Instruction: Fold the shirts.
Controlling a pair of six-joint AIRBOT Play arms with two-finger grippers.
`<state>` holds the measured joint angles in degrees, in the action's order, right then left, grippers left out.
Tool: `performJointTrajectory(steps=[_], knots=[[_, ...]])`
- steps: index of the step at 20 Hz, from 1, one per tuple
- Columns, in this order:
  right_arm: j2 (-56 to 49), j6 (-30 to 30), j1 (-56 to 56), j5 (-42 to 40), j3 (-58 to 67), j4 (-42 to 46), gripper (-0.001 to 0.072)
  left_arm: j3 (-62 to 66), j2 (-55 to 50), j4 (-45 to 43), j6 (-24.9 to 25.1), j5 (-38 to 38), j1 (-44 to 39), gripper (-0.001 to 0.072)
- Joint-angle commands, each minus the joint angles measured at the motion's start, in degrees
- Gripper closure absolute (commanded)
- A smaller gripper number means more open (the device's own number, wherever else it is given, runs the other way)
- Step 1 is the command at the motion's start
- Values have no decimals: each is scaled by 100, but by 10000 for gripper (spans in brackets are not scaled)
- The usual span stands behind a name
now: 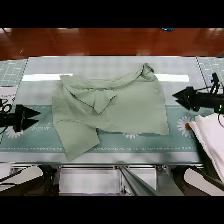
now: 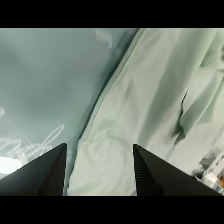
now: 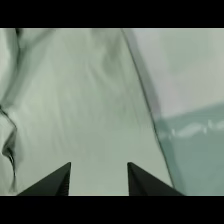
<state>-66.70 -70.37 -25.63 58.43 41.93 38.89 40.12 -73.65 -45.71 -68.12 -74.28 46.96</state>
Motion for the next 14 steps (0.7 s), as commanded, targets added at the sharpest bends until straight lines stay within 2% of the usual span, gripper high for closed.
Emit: performJointTrajectory(steps=[1, 5, 13, 14], knots=[[831, 192, -68, -66, -1008, -79, 300, -516, 0, -31, 144, 68, 74, 198], [953, 238, -68, 92, -1034, -92, 300, -514, -302, 192, 146, 201, -470, 199], [953, 232, -68, 105, -1034, -94, 300, -485, -782, 601, -111, 1174, -1814, 211], [953, 234, -70, 103, -1032, -90, 300, -450, -793, 645, -96, 1204, -1934, 408]])
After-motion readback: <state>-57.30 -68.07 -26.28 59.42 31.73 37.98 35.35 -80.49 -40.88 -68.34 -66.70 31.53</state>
